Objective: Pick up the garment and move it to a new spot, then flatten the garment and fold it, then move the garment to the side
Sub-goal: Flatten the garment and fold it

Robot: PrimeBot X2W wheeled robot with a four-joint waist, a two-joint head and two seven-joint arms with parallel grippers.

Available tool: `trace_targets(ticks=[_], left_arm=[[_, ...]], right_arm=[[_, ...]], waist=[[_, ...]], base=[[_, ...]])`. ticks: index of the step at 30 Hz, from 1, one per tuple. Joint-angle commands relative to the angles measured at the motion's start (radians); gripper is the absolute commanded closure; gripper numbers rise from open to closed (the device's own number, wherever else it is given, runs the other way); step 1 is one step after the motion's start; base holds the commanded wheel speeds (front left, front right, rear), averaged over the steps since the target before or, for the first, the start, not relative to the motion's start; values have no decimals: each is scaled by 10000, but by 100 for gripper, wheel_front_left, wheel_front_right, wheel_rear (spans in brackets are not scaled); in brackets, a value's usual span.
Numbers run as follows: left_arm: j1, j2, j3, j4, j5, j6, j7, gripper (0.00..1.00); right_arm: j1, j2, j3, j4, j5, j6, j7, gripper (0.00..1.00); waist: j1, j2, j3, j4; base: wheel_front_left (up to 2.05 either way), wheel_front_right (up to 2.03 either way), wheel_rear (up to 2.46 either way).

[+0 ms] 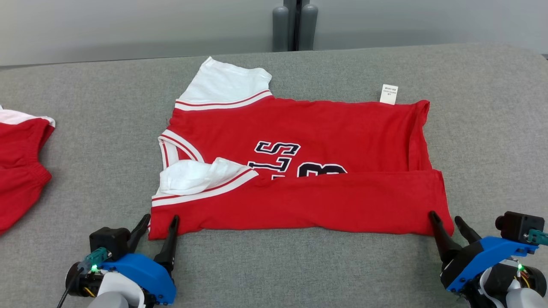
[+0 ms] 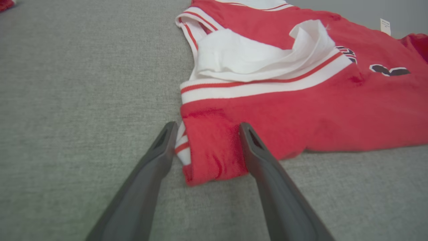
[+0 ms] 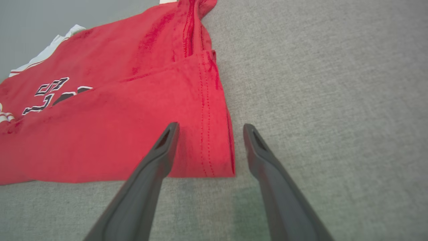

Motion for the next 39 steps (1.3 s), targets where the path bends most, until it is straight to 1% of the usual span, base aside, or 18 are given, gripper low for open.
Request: trace_targets(ticks=[1,7,8,9,10,11,18,22,25,28,34,39], left_arm=[[-258,-26,11,84,-29,-33,-15,0],[-419,-147,-161,491,-84,-138,119,0],[-444,-159,-178,541,-96,-161,121,11],[-464,-197,-202,586,-94,-173,109,56],[-462,-230,-228,628,-101,-179,98,74],[-448,-249,-250,664,-102,-186,87,100],[-335,-298,-124,830,-323,-254,-176,100],[-30,-321,-88,683,-437,-263,-321,100],[346,-324,-44,384,-524,-174,-408,100],[807,-290,-45,-126,-555,16,-462,100],[2074,22,9,-1333,-681,478,-489,100],[3040,290,73,-2500,-769,1022,-310,100]], right_arm=[[-199,-72,66,182,-109,6,-112,0],[-499,-38,411,903,-154,6,-344,0],[-532,-27,476,1001,-113,6,-391,14],[-587,-17,531,1104,-75,6,-450,71],[-636,-8,585,1195,-56,6,-510,100],[-667,5,637,1285,-38,6,-583,100],[-734,-105,777,1704,154,6,-1102,100],[-329,-210,897,1620,433,6,-1267,100],[94,-232,1011,1335,611,6,-1279,100],[722,-214,1076,837,842,6,-1210,100],[2350,-146,1012,-580,989,6,-927,100],[3525,-87,667,-1807,887,6,-370,100]], waist=[[0,0,63,0],[0,0,194,-43],[0,0,200,-51],[0,0,201,-53],[0,0,196,-56],[0,0,183,-55],[0,0,-232,79],[0,0,-672,233],[0,0,-1002,369],[0,0,-1296,534],[0,0,-1657,773],[0,0,-1768,888]], base=[[0,0,0],[0,0,0],[0,0,0],[0,0,0],[0,0,0],[0,0,0],[0,0,0],[0,0,0],[0,0,0],[0,0,0],[0,0,0],[0,0,0]])
